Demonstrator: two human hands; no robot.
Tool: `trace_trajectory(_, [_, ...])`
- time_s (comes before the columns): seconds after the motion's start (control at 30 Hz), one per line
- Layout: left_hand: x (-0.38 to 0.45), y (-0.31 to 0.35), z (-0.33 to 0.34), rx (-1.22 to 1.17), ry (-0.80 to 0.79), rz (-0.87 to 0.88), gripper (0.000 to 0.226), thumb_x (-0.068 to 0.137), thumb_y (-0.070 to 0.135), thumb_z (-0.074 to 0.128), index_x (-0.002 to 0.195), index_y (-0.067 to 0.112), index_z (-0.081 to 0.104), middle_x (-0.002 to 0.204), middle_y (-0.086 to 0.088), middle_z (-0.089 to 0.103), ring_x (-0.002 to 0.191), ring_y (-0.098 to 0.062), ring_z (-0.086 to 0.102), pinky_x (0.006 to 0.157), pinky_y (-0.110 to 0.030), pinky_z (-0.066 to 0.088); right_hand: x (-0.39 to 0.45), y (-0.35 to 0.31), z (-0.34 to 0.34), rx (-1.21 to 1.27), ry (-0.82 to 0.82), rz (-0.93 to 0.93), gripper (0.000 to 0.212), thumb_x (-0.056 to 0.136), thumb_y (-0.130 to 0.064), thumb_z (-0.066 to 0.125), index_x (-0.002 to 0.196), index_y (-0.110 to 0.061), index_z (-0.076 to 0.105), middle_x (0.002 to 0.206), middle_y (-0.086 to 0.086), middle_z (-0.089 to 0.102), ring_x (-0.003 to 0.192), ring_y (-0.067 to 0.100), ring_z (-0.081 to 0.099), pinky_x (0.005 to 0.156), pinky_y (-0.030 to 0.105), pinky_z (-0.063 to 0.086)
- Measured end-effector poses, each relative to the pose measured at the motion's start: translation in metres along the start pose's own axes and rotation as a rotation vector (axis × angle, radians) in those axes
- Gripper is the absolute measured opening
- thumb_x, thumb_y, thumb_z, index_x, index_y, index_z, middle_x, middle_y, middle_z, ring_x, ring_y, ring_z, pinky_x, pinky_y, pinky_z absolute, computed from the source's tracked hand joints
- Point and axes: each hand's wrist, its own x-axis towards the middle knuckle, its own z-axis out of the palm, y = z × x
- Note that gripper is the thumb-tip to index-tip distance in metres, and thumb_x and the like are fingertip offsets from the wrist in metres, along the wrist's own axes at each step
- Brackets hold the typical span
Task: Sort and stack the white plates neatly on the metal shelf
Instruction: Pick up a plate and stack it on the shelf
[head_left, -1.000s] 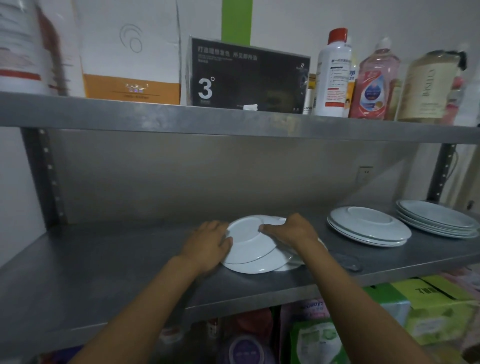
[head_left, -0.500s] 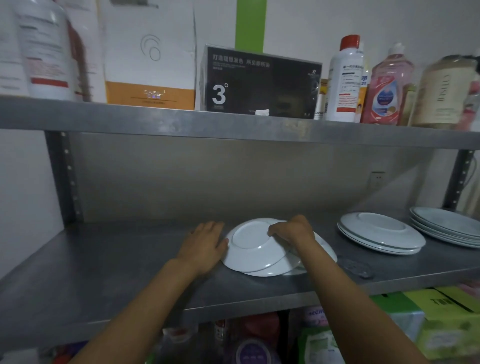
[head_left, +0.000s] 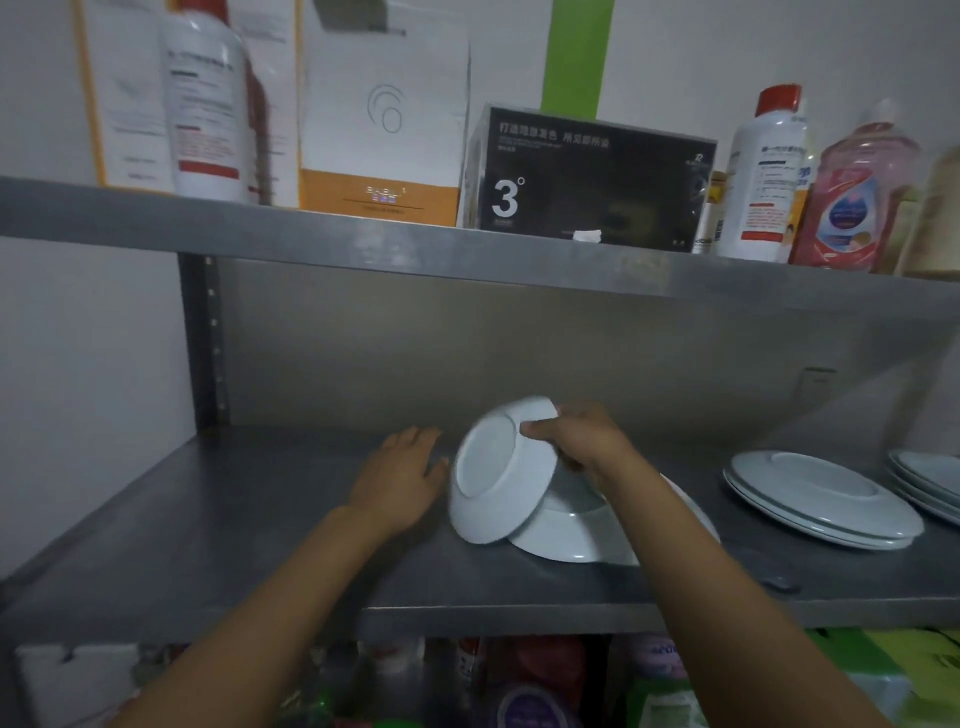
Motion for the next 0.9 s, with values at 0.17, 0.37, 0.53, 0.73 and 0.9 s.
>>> trace_trajectory(0.17, [-0.006,-0.022,-0.028,-0.083,0.209,-0.034,0.043,0.096,0.029,0.046,0.131,0.004,0.054,0.126,-0.022,0.058,0.116,-0.037,0.055,0.098,-0.039,0.042,-0.017,-0.020,0.027,-0.030,-0.106,-0.352,0.015,0.076,-0.009,0.076,0.088,-0.010,0.067,0.080,0.007,0.071,0.063,0.016,0.064,0.060,0.028,0.052])
trace_trajectory(0.37, [-0.010,-0.038,-0.061,-0.255,0.432,-0.119,0.040,0.098,0.021,0.052,0.135,0.006,0.048,0.133,-0.013,0.053,0.112,-0.030,0.056,0.097,-0.037,0.045,-0.023,-0.017,0.051,-0.794,0.120,-0.688,0.005,0.078,-0.020,0.064,0.078,-0.018,0.059,0.077,0.002,0.066,0.077,0.027,0.059,0.064,0.033,0.044])
trace_trajectory(0.53, [-0.017,-0.030,-0.079,-1.035,0.330,-0.521,0.021,0.098,0.022,0.053,0.100,0.001,0.059,0.101,-0.023,0.064,0.082,-0.029,0.063,0.060,-0.039,0.060,-0.017,-0.005,0.062,-0.712,0.253,-0.932,0.022,0.064,0.004,0.054,0.074,-0.014,0.062,0.076,0.002,0.066,0.072,0.029,0.062,0.056,0.032,0.047])
trace_trajectory(0.73, [-0.026,-0.036,-0.081,-1.280,0.430,-0.691,0.042,0.082,-0.012,0.066,0.118,-0.007,0.047,0.111,-0.024,0.054,0.081,-0.032,0.063,0.050,-0.027,0.058,-0.016,0.002,0.071,-0.635,0.289,-0.953,0.028,0.067,0.008,0.060,0.082,-0.014,0.068,0.081,-0.002,0.071,0.071,0.027,0.067,0.058,0.036,0.054])
trace_trajectory(0.9, [-0.032,-0.040,-0.084,-1.286,0.345,-0.716,0.010,0.080,-0.016,0.064,0.089,-0.013,0.059,0.084,-0.026,0.061,0.066,-0.031,0.064,0.052,-0.028,0.059,-0.020,0.011,0.073,-0.577,0.213,-0.907,0.025,0.070,0.005,0.060,0.083,-0.015,0.067,0.088,-0.005,0.071,0.080,0.024,0.067,0.064,0.036,0.053])
